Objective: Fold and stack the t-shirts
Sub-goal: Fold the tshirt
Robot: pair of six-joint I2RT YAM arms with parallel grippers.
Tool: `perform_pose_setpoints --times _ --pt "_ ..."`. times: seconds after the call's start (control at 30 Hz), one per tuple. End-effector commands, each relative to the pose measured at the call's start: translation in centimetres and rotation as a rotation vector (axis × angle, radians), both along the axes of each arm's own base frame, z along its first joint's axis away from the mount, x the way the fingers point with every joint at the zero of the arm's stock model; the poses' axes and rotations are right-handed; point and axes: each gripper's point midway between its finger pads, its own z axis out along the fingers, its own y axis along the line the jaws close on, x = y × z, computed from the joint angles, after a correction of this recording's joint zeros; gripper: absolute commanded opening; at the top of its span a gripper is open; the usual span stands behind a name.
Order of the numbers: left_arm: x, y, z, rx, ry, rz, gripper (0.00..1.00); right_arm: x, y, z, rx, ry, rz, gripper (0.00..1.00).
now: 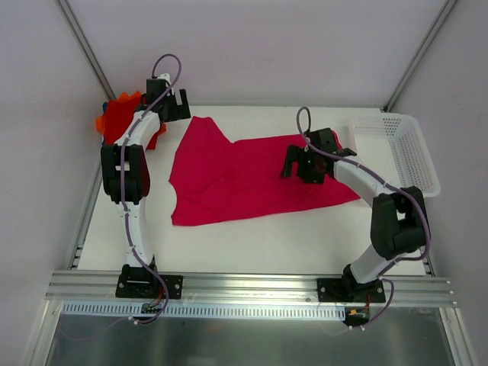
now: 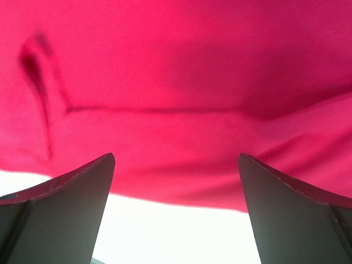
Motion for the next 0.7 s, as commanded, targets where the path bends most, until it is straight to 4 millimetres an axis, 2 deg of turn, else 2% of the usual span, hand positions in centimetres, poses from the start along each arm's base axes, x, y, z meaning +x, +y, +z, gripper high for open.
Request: perform_pose_setpoints --times 0.0,0.03,0.07,0.1,0.13,0.17,0.2,0.23,0.27,0.3,0.33,0.4,0.53,0.6,0.67 --pt "2.1 0.1 1.8 -0.006 -0.07 -0.086 0.99 -0.7 2.4 4.2 0.079 -0.152 0.048 0.99" --pt "2.7 -0.6 1.3 -0.047 -0.067 -0.111 0.99 -1.2 2.5 4.4 0.075 -0.155 0.054 0.99" --pt "3.0 0.4 0.9 -0.07 -0.062 -0.102 0.99 -2.1 2.4 4.0 0.059 -0.145 0.059 0.99" --pt "3.2 0.5 0.8 -0.097 -0.06 -0.107 0.99 -2.8 2.7 4.9 0.063 -0.167 0.073 1.0" --pt "3.3 0.5 -0.7 -0.145 -0.025 -0.093 0.99 -3.3 2.7 5.1 0.062 -0.168 0.074 1.0" --pt "3.7 0.7 0.0 -0.185 -0.038 -0.103 0.99 -3.8 2.4 5.2 0.052 -0.169 0.073 0.99" --pt "3.9 0.8 0.0 -0.217 -0.033 -0.103 0.99 -4.6 2.2 5.0 0.043 -0.164 0.075 0.99" --pt "3.9 0.6 -1.2 -0.268 -0.002 -0.089 0.99 -5.0 1.9 5.9 0.046 -0.191 0.069 0.99" --pt "4.1 0.5 -0.9 -0.315 0.0 -0.106 0.99 -5.5 1.5 6.1 0.039 -0.192 0.061 0.99" --pt "4.2 0.2 -0.9 -0.359 0.009 -0.098 0.99 -6.1 1.1 5.9 0.033 -0.191 0.056 1.0" --pt "4.2 0.0 -2.0 -0.382 0.032 -0.097 0.99 -6.5 0.7 6.9 0.037 -0.22 0.048 0.99" --pt "4.1 -0.4 -2.3 -0.43 0.053 -0.088 0.99 -7.4 -0.2 7.4 0.019 -0.229 0.034 0.99" --pt "3.7 -1.7 -4.3 -0.532 0.117 -0.095 0.99 -9.1 -1.7 8.5 -0.002 -0.264 0.007 0.99" --pt "3.6 -2.7 -4.2 -0.601 0.135 -0.123 0.99 -9.8 -2.5 9.1 -0.013 -0.283 -0.008 0.99" --pt "3.4 -3.3 -4.9 -0.639 0.161 -0.128 0.99 -10.4 -2.9 9.3 -0.019 -0.291 -0.014 1.0"
